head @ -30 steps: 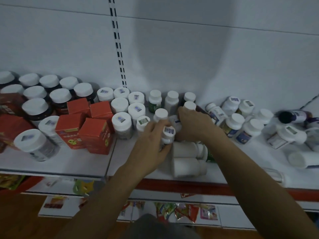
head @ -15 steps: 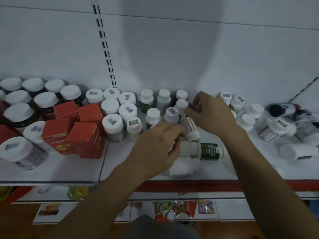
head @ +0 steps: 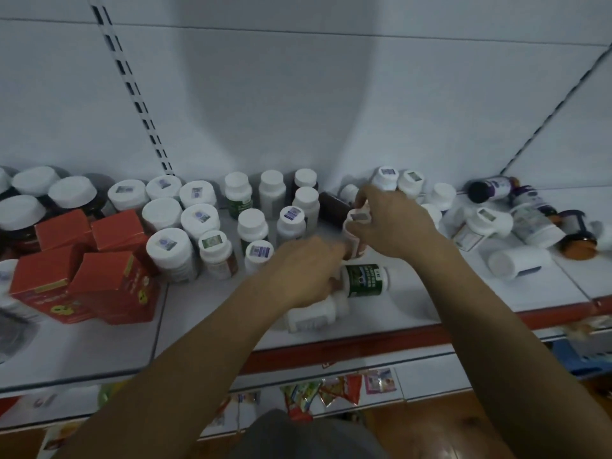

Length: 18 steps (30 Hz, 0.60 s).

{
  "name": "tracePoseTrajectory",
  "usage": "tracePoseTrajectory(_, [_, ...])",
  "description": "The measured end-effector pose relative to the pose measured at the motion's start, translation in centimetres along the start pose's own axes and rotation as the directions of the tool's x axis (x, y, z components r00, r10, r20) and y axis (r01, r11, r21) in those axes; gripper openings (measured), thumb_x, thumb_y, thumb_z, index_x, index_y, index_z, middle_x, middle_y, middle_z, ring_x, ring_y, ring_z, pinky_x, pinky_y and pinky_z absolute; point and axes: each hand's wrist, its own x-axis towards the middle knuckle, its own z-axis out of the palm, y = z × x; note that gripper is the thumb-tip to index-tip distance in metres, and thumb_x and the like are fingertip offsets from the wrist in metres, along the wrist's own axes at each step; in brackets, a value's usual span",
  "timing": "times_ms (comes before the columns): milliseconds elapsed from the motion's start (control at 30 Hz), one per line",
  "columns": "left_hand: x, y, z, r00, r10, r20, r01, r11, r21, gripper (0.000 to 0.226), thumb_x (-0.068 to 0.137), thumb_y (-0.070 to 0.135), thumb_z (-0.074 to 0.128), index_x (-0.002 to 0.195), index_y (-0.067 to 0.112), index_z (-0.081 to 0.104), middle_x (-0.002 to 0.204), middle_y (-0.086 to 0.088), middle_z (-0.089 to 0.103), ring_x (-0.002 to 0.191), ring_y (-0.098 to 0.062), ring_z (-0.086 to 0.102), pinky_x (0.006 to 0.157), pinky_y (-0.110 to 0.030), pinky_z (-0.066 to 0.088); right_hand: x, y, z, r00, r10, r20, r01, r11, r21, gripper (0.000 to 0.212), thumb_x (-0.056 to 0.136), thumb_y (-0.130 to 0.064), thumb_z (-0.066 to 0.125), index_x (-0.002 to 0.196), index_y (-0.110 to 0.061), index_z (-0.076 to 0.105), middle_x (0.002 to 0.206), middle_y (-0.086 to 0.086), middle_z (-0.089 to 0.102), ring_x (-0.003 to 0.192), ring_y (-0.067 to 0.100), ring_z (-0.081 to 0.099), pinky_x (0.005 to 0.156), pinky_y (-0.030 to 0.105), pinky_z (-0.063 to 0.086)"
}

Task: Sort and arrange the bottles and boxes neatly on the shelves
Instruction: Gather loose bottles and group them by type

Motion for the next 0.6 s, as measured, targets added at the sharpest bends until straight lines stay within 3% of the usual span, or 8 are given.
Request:
tracePoseTrajectory(67, [0.4,-0.3,-0.3,0.999,-0.016,0.050,0.017,1.000,-0.013,0.046,0.093,0.030,0.066,0.134,0.027,0.046,0.116,-0.005,0.065,0.103,-0.025,0.062,0.073,-0.038,0.051,-0.3,0.1,-0.7,0.998,-0.040,-0.043,0.040,0.999,0.001,0.032,0.088,-0.035,0.067,0.113,-0.019,0.054,0.103,0.006,0.063,0.089,0.028,0.060,0.067,0.035,0.046])
tracePoseTrajectory(167, [0.5,-0.7,-0.8,0.995,-0.024,0.096,0.028,0.999,-0.042,0.048,0.094,0.027,0.066,0.137,0.030,0.045,0.125,-0.003,0.061,0.109,-0.021,0.058,0.071,-0.034,0.042,-1.7,0.7,-1.5,0.998,-0.040,-0.038,0.042,0.998,0.043,0.027,0.088,-0.033,0.068,0.110,-0.023,0.055,0.097,-0.001,0.064,0.088,0.023,0.060,0.073,0.037,0.051])
tracePoseTrajectory(233, [0.3,-1.1,-1.4,0.998,-0.033,0.054,0.036,0.997,-0.069,0.048,0.094,0.024,0.065,0.137,0.032,0.044,0.129,-0.001,0.055,0.109,-0.021,0.057,0.073,-0.034,0.043,-2.9,1.9,-1.8,0.996,-0.041,0.074,0.039,0.999,0.029,0.023,0.087,-0.028,0.068,0.107,-0.027,0.058,0.095,-0.005,0.064,0.091,0.021,0.061,0.079,0.040,0.054])
tracePoseTrajectory(367, [0.2,-1.3,-2.7,0.992,-0.050,-0.119,0.040,0.995,-0.090,0.043,0.091,0.020,0.060,0.129,0.033,0.047,0.122,0.000,0.045,0.098,-0.024,0.056,0.068,-0.036,0.045,-5.0,3.0,-0.7,0.908,-0.108,0.404,0.113,0.994,0.013,0.047,0.079,-0.033,0.080,0.121,-0.032,0.058,0.109,-0.010,0.063,0.098,0.014,0.060,0.086,0.034,0.053])
tracePoseTrajectory(533, [0.2,-0.5,-3.3,0.987,-0.126,-0.101,0.119,0.990,-0.080,0.042,0.092,0.013,0.058,0.130,0.029,0.050,0.126,-0.001,0.046,0.099,-0.025,0.055,0.073,-0.039,0.050,-5.6,3.8,0.6,0.944,-0.075,0.320,0.056,0.996,0.068,0.052,0.076,-0.031,0.084,0.117,-0.034,0.052,0.109,-0.009,0.060,0.098,0.016,0.056,0.086,0.038,0.052])
tracePoseTrajectory(600, [-0.7,-0.2,-3.5,0.975,-0.091,-0.200,0.068,0.990,-0.122,0.040,0.093,0.018,0.060,0.130,0.030,0.050,0.126,0.002,0.048,0.096,-0.020,0.055,0.072,-0.033,0.047,-5.9,4.7,0.3,0.941,-0.044,0.336,0.010,0.995,0.103,0.048,0.078,-0.037,0.083,0.111,-0.038,0.048,0.103,-0.009,0.059,0.091,0.014,0.057,0.079,0.036,0.052])
